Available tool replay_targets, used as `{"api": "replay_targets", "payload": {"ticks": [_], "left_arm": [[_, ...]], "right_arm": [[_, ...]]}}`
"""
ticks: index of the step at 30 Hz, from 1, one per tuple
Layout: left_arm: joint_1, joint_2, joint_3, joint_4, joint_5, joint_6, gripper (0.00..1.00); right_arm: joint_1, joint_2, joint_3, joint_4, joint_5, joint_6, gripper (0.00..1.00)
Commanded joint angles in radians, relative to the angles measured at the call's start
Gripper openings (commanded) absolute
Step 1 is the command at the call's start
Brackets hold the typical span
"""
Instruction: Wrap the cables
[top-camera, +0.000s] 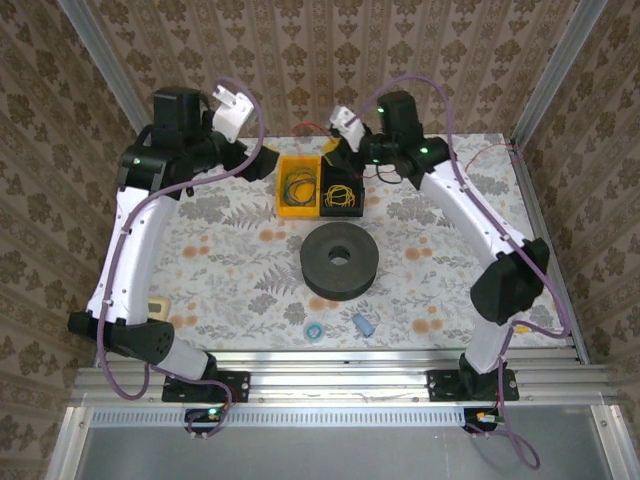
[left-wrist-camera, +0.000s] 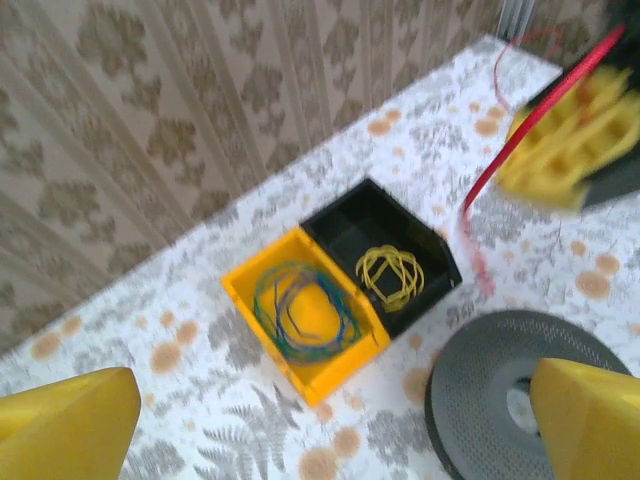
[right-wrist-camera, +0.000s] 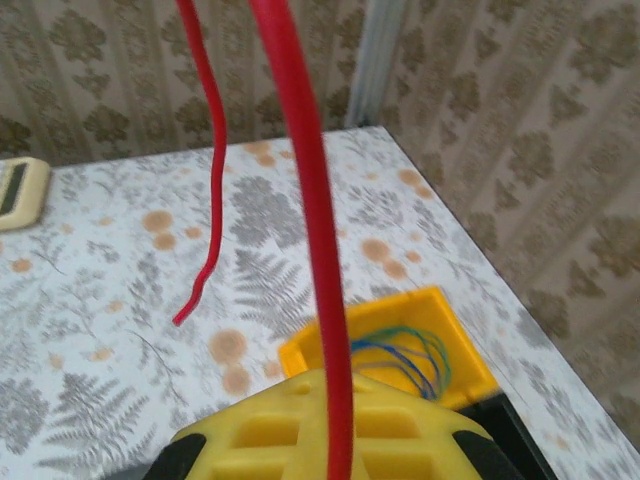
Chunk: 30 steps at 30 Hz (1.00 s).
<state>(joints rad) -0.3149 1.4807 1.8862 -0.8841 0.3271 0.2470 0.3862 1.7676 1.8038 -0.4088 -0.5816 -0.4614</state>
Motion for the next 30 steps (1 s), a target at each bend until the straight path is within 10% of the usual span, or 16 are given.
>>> {"api": "replay_targets", "payload": {"ticks": [1,18,30], "left_arm": [[0.027,-0.072,-0.112,0.086,0.047,-0.093,1.00],[-0.008,-0.104,-0.833,0.460,0.309,-0.553,1.00],[-0.102,0.133,-0.921,0.743,0.390,-0.687,0.88]], "right_arm": [[-0.062,-0.113,-0.105,0.180,-0.061,0.030,0.00],[-0.118,-0.123,-0.173,0.302,-0.130,0.095,0.00],[-0.112,-0.133,-0.192,0.332,-0.120,0.127,0.00]]}}
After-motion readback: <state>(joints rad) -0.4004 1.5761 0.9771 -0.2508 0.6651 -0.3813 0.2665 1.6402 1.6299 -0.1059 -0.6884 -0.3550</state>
